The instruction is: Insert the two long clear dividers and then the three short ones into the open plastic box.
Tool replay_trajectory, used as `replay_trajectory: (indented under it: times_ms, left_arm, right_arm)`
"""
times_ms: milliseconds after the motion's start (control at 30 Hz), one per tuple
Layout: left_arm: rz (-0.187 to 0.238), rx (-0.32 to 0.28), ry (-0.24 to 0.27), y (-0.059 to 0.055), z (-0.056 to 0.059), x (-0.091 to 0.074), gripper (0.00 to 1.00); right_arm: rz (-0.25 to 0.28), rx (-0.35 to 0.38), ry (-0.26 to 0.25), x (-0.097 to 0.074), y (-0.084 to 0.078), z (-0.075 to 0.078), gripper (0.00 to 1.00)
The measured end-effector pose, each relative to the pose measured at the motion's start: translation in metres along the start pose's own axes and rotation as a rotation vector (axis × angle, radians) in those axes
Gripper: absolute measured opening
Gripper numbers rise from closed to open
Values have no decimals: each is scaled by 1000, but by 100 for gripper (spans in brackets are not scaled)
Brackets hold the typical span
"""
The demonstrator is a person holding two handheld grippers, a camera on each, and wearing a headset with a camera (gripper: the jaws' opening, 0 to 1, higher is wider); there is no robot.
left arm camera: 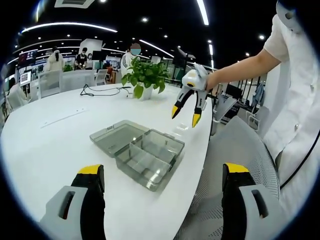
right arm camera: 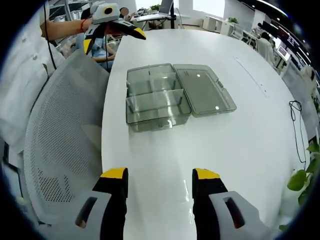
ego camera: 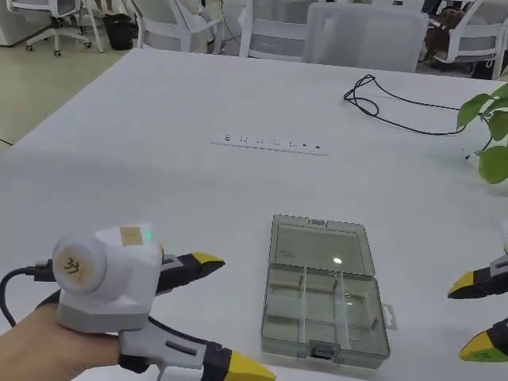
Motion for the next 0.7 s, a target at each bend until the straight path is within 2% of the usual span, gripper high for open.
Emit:
replay_trajectory:
  times_ms: [333,700]
  left_arm:
    - [-5,-8,1,-2,-1,-1,100]
    - [-4,-12,4,-2,-3,-1,100]
  right_arm:
    - [-148,-68,-21,17,-35,15,52]
    - [-218,-120,-32,28,-48,27,49]
Point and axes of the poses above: the centre of the closed fingertips' face, and the gripper's own axes: x roughly forward along the fingers, z roughly to its right, y roughly out of its top, the point moved 3 cm from there along -x, roughly backward along the fingers, and after that the axes turned 12 degrees about x, right-handed, at the moved point
